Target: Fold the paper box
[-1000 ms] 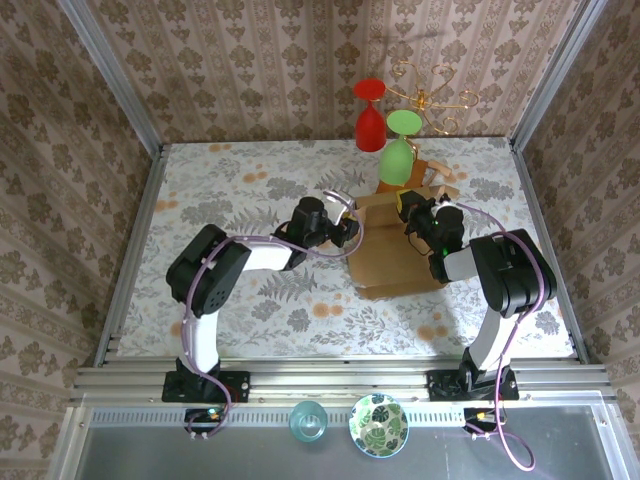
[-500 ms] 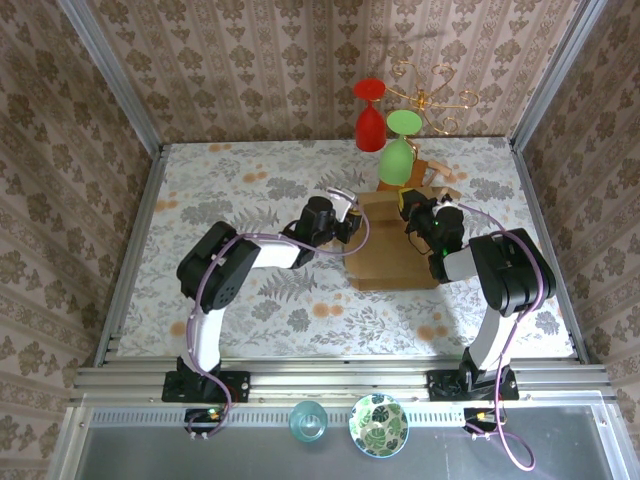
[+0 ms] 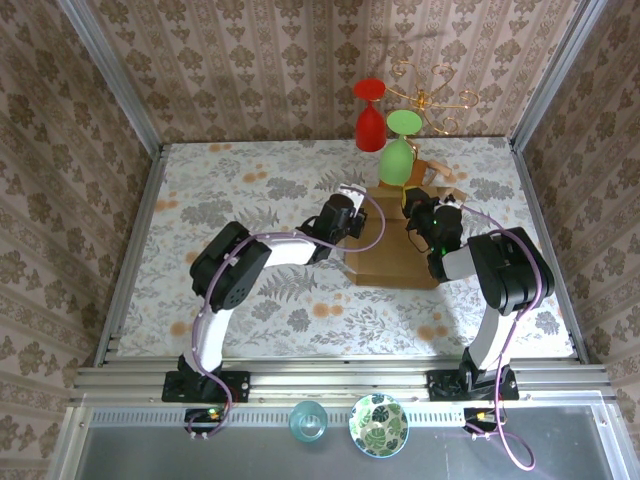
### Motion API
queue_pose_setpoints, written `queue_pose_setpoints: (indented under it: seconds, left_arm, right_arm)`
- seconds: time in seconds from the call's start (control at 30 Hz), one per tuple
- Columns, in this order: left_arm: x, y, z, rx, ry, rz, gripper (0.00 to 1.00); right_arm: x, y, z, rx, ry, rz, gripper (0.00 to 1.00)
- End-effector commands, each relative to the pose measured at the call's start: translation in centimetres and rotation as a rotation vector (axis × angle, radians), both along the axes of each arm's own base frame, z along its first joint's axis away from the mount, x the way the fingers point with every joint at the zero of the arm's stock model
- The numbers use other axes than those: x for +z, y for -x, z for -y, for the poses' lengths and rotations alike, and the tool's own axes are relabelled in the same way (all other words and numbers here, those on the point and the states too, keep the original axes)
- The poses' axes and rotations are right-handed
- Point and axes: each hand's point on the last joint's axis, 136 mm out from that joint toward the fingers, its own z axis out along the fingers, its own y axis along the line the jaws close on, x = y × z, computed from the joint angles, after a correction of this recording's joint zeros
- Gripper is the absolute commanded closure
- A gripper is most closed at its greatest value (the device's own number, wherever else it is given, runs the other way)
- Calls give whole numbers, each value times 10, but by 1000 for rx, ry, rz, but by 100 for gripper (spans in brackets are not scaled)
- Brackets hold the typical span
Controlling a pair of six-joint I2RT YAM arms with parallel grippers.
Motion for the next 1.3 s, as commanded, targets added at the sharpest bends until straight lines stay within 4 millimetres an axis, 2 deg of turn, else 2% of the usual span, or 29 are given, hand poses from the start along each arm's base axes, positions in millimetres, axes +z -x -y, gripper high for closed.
queue_pose_setpoints:
  seconds: [0.0,0.13,0.37,0.43,0.57,0.87,1.07,1.17,1.27]
  left_arm:
    - [-10,-10,-5,58,-41,-7,99]
    - [-13,-12,-4,68,-55,-8,86]
    - [-15,-20,-4,91,-82,-32,77]
    - [-15,-21,-6,101,-86,-35,80]
    - [-11,-23,-11,127,-97,-32,100]
    - [-8,-23,-34,236,-164,-42,100]
    - [5,-14,-45,207,-176,-13,100]
    - [17,-6,-52,185,-177,-6,100]
    - [21,0,-64,177,-181,-16,100]
  right_arm:
    - [-23,10,-33,129,-16,-91,100]
    - [-23,11,-34,130,-16,-93,100]
    - [-26,11,-35,134,-18,-100,100]
    - [-26,12,-34,133,-20,-103,100]
    - [-26,13,-34,130,-15,-103,100]
    - [-23,21,-33,104,6,-126,100]
    - [-5,34,-27,69,40,-142,72]
    - [7,50,-18,50,109,-185,58]
    - [27,72,-7,34,188,-211,46]
